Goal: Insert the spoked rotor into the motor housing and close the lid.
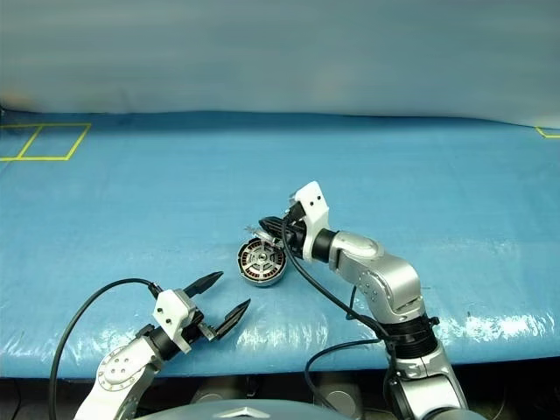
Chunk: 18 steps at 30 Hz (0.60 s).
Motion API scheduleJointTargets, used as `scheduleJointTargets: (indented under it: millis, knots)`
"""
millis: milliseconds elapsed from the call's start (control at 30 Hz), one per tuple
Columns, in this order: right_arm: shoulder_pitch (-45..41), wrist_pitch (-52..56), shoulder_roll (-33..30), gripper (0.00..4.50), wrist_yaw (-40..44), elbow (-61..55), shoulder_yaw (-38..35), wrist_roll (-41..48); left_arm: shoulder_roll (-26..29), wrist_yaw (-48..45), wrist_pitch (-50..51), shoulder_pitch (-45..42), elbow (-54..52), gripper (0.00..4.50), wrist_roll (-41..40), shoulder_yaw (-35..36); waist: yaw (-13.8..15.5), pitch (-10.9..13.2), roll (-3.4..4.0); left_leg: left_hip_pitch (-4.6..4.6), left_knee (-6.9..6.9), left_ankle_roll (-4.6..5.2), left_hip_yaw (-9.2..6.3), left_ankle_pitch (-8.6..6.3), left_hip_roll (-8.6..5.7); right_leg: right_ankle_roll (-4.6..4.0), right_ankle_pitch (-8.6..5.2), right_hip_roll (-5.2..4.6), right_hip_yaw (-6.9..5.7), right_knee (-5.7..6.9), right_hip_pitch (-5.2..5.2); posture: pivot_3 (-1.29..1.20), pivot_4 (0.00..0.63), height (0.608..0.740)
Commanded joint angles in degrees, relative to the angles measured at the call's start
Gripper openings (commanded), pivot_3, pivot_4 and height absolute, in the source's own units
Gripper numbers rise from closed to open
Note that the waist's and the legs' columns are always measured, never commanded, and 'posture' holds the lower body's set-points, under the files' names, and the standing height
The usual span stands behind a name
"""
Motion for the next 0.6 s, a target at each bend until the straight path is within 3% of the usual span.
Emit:
scheduleJointTargets:
  millis: [33, 433, 600]
  knots:
    - [1.4, 1.2, 0.1, 0.02, 1.6, -2.0, 0.4, 2.0, -0.1, 0.0, -1.4, 0.4, -0.1, 4.50, -0.2, 0.2, 0.0, 0.0, 0.00, 0.00, 0.00, 0.00, 0.00, 0.00, 0.00, 0.00, 0.00, 0.00, 0.01, 0.00, -0.01, 0.00, 0.150, 0.740]
    - [7.7, 1.0, 1.5, 0.02, 0.4, -1.6, 6.8, -0.8, 0.2, -0.1, -1.4, 0.6, 0.1, 4.50, -0.2, 0.5, 0.0, 0.0, 0.00, 0.06, 0.00, -0.01, 0.02, 0.00, 0.02, 0.12, -0.17, -0.01, 0.04, 0.01, 0.03, 0.00, 0.150, 0.740]
    - [8.5, -0.6, 0.8, 0.02, 0.3, -7.1, 5.9, -0.9, 0.2, 0.0, -1.5, 0.7, -0.1, 4.50, -0.3, 0.7, 0.1, 0.0, 0.00, 0.21, 0.00, -0.01, 0.01, 0.00, 0.02, 0.09, -0.22, -0.02, 0.03, -0.01, 0.04, 0.00, 0.150, 0.740]
